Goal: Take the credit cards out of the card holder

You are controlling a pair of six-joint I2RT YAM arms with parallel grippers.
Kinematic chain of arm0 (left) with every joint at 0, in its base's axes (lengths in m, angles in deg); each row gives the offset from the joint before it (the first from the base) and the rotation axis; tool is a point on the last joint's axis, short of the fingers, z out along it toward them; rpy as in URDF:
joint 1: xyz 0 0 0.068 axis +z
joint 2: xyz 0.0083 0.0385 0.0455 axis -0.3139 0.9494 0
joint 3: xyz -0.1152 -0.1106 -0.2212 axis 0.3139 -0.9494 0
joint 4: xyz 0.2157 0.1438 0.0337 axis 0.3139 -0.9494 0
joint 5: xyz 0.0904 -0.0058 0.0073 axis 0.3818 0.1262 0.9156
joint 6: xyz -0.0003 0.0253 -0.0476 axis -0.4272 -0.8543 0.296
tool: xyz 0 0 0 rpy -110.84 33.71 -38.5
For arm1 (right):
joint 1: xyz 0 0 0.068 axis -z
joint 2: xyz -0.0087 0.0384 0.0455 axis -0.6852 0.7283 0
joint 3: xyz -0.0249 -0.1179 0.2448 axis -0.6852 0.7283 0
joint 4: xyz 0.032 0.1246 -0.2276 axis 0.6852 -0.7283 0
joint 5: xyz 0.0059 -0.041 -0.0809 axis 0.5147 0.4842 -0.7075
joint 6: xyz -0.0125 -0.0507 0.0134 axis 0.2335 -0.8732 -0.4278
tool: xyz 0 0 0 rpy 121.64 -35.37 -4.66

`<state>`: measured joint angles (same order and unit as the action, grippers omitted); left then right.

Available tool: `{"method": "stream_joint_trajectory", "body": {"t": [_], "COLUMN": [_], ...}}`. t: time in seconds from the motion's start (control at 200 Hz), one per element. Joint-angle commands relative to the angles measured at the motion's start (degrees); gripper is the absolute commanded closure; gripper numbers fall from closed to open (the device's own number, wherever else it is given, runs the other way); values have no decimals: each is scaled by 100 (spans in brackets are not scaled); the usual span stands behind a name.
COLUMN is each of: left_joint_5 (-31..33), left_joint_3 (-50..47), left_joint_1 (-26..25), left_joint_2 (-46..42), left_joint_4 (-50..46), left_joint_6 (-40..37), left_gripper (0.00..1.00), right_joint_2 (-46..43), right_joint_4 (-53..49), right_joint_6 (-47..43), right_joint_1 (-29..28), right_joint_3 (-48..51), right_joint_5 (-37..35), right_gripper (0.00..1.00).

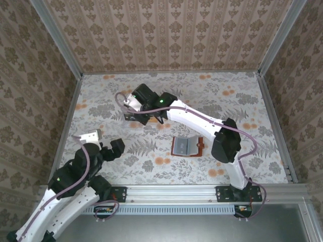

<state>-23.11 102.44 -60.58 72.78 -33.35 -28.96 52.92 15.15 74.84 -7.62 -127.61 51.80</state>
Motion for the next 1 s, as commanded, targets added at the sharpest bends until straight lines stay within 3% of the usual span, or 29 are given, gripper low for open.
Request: {"method": "stream_joint_trajectory", "body": {"t": [0.0, 0.28, 0.69, 0.995], "left_joint_5": [237, 280, 321, 291], "left_joint_3": [252, 442, 432, 380], "left_joint_1": [23, 25, 24, 27], "left_joint_2": [-189, -250, -241, -241], "left_joint_4": [-641, -888, -896, -890], "left_joint_6": [209, 260, 291, 318], "left_gripper": [0, 0, 0, 0], "right_joint_2": [486, 1521, 1954, 2153], "right_joint_4": [-294, -1030, -697, -608], "right_joint_6": [-893, -1977, -2750, -2792], "right_joint_1": [-93, -174, -197, -189], "right_joint_3": [-654, -1986, -2056, -2219], "right_joint_5": [-245, -494, -1044, -1157], "right_gripper": [100, 100, 100, 100]}}
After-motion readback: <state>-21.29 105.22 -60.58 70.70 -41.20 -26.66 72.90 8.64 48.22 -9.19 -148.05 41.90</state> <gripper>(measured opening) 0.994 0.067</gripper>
